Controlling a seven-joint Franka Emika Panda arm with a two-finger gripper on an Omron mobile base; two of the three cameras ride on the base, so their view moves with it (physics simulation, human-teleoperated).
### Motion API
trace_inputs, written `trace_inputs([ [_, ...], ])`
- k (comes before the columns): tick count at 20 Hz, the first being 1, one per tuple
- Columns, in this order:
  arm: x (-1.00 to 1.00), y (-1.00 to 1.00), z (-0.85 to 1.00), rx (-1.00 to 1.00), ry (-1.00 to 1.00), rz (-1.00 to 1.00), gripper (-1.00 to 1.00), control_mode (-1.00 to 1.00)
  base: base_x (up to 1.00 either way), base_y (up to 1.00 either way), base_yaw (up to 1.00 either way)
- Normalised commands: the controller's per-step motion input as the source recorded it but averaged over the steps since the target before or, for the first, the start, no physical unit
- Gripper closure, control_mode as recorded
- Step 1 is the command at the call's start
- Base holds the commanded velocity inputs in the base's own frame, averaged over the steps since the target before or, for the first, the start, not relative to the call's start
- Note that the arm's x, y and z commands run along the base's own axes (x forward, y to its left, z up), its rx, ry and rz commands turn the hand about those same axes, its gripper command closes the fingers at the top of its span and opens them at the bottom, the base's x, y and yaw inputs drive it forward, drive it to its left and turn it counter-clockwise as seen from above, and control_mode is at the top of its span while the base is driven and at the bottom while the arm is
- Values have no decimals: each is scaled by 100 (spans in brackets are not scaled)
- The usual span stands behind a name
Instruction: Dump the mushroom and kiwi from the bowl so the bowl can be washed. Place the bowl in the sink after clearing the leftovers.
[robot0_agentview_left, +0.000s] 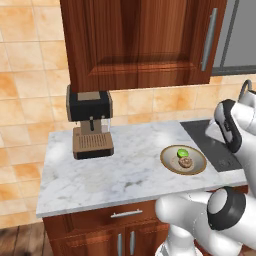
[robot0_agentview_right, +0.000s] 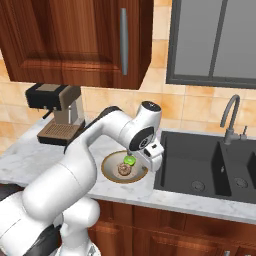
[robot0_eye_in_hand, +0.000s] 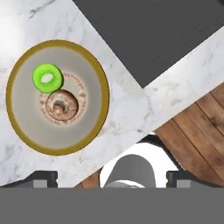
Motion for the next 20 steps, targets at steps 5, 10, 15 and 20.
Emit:
trace_inputs([
  [5,6,0,-57,6,1,-12,-100,-100,0,0,0],
  [10,20,0,-51,3,0,-5,-100,-100,0,0,0],
  [15,30,0,-31,0,0,0,-100,-100,0,0,0],
  [20,25,3,-35,0,0,0,-100,-100,0,0,0],
])
